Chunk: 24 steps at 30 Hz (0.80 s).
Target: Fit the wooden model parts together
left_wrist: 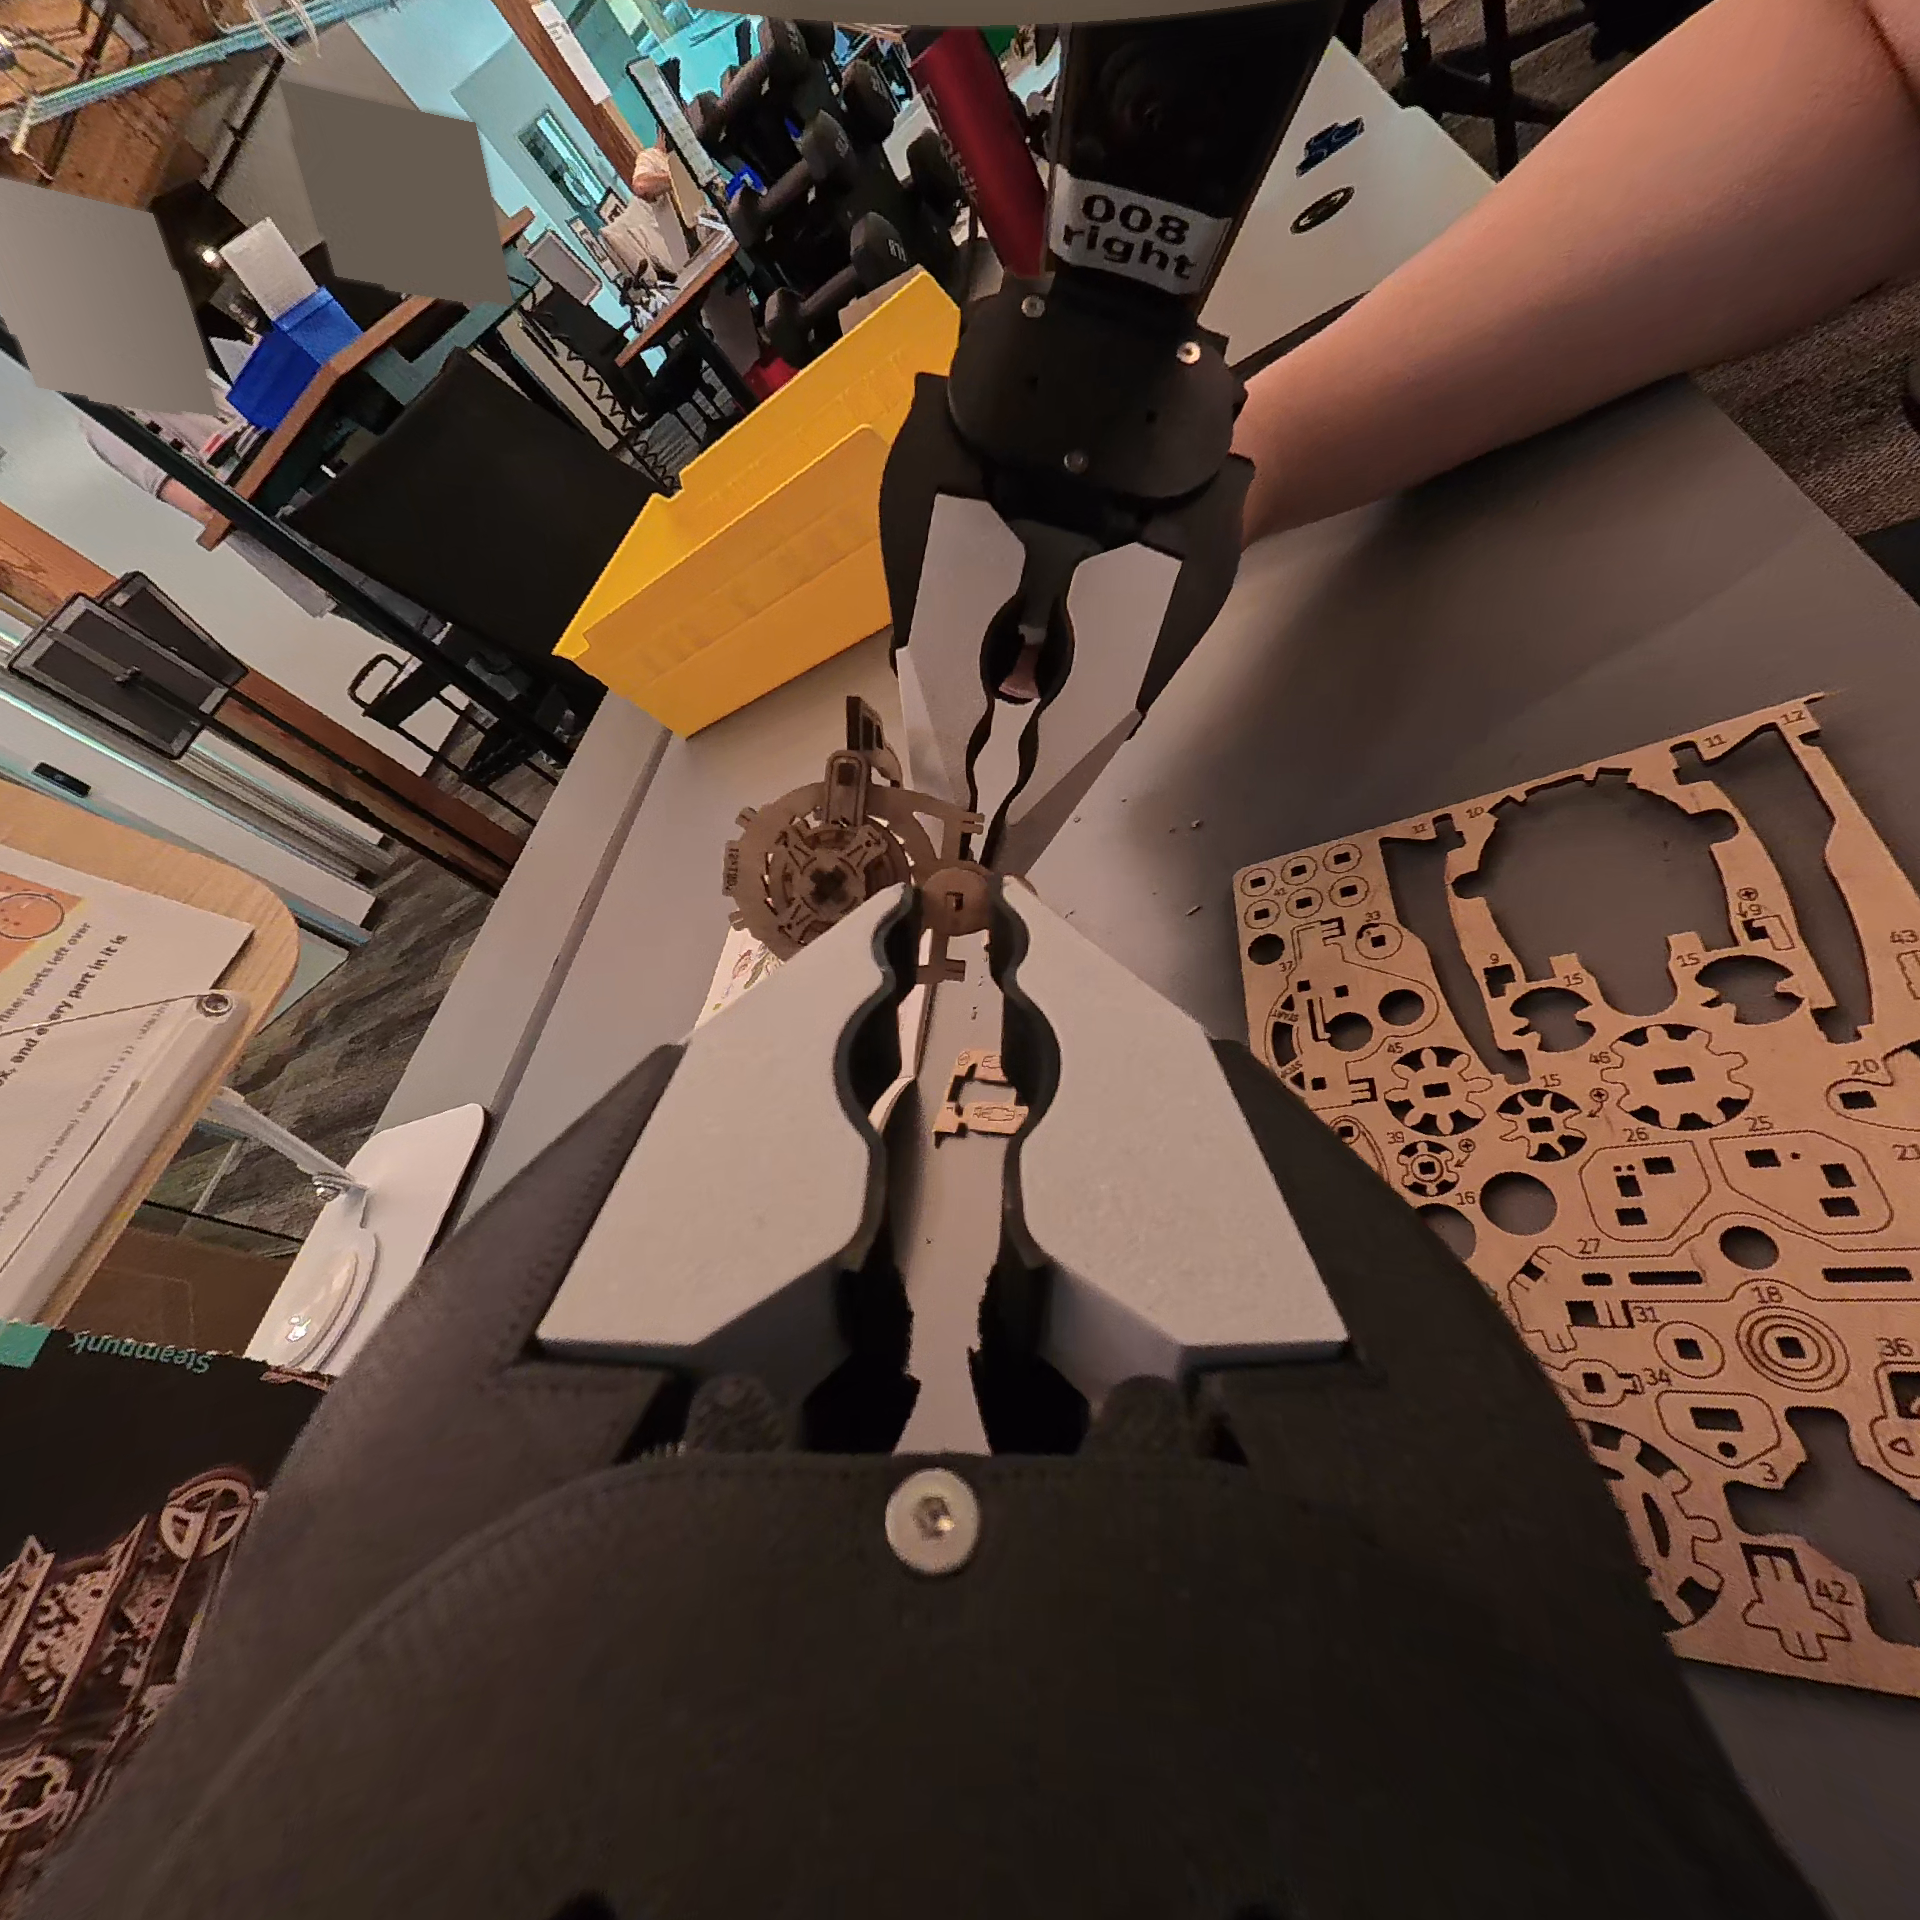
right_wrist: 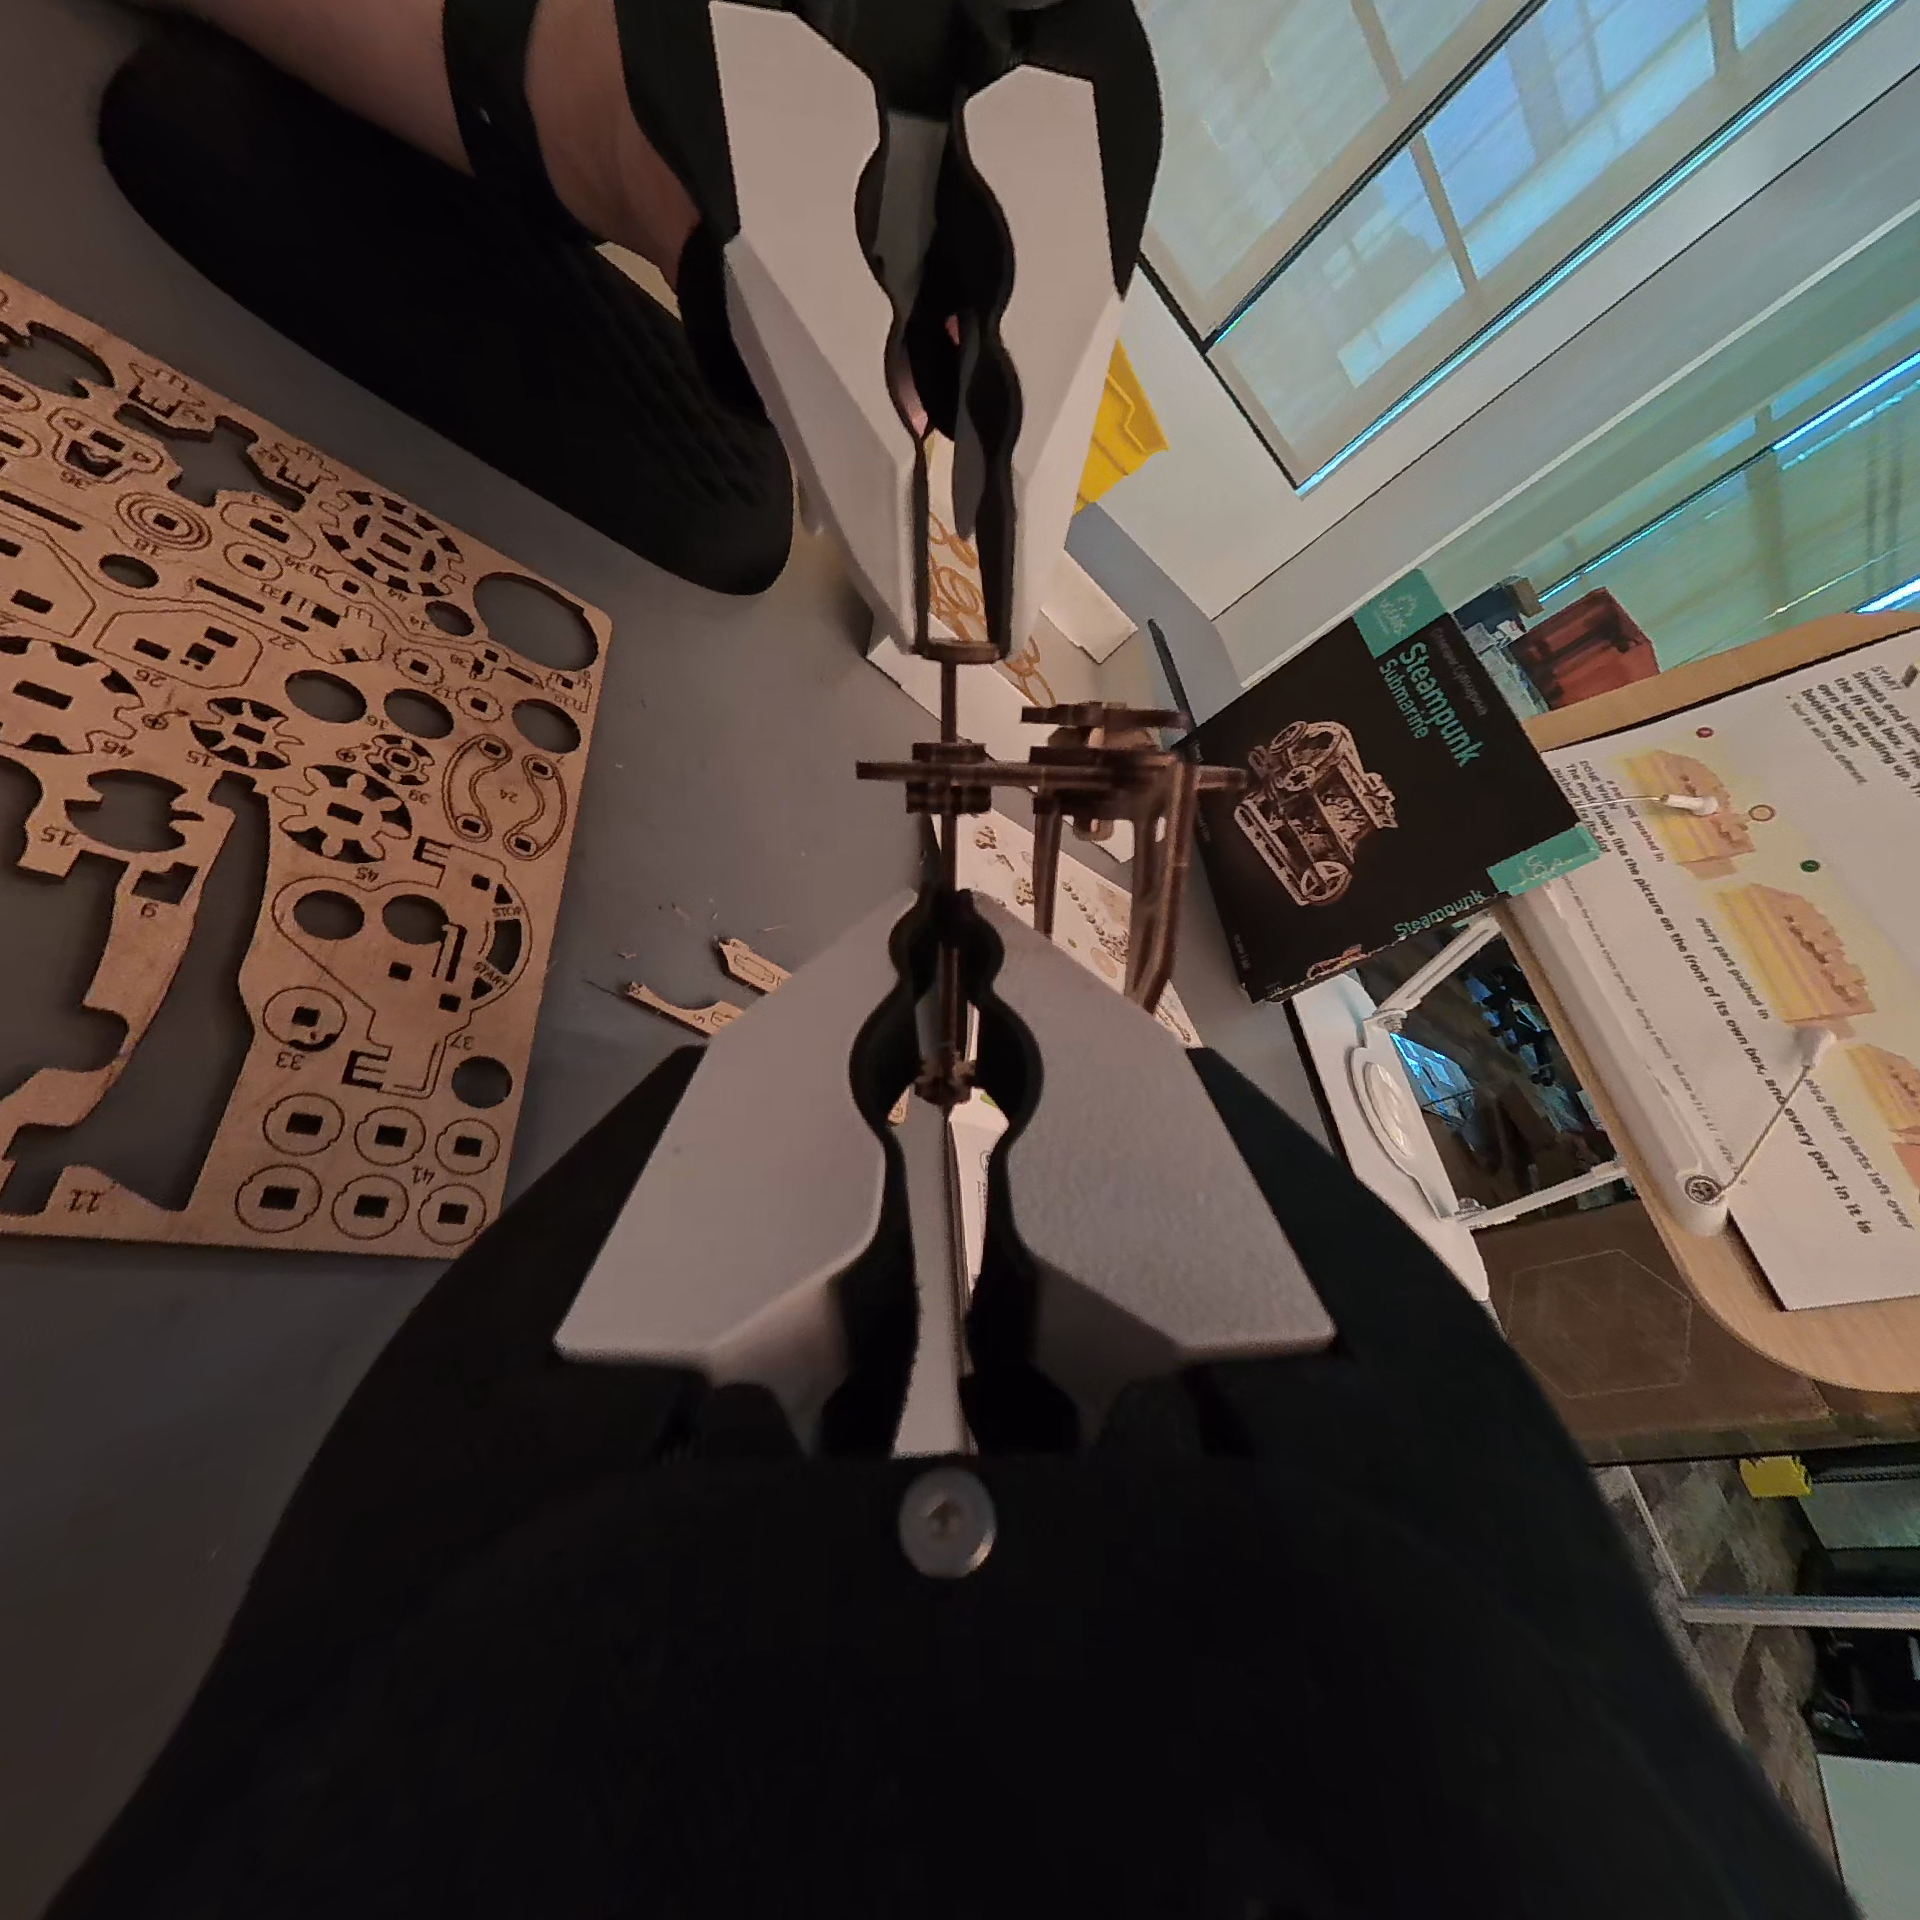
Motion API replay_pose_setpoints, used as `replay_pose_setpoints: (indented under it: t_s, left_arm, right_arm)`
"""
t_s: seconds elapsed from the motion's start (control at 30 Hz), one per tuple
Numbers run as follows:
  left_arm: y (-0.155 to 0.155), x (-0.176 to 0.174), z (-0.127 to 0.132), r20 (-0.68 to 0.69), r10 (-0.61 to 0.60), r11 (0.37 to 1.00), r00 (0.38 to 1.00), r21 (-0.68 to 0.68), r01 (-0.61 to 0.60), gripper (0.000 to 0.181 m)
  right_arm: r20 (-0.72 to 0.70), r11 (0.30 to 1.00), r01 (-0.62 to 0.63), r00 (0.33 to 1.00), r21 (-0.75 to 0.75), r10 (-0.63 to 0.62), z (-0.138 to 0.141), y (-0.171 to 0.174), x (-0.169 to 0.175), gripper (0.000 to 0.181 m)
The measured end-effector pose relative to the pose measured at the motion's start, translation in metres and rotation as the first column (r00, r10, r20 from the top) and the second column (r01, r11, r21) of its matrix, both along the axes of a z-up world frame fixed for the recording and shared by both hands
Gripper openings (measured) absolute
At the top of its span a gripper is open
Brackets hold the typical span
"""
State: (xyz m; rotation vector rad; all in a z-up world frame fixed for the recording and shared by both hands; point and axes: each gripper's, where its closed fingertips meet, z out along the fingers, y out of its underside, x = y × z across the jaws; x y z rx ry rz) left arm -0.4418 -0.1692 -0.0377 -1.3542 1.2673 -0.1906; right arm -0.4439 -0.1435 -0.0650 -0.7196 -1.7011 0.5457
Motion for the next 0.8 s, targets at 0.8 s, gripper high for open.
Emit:
replay_pose_setpoints:
  t_s: [0.8]
  left_arm:
    - [-0.019,0.004,0.015,0.121,-0.127,0.989,0.984,-0.062,0.136,0.010]
  right_arm:
    - [-0.023,0.953,-0.163,0.986,-0.256,0.162,0.011,-0.024,0.006,0.000]
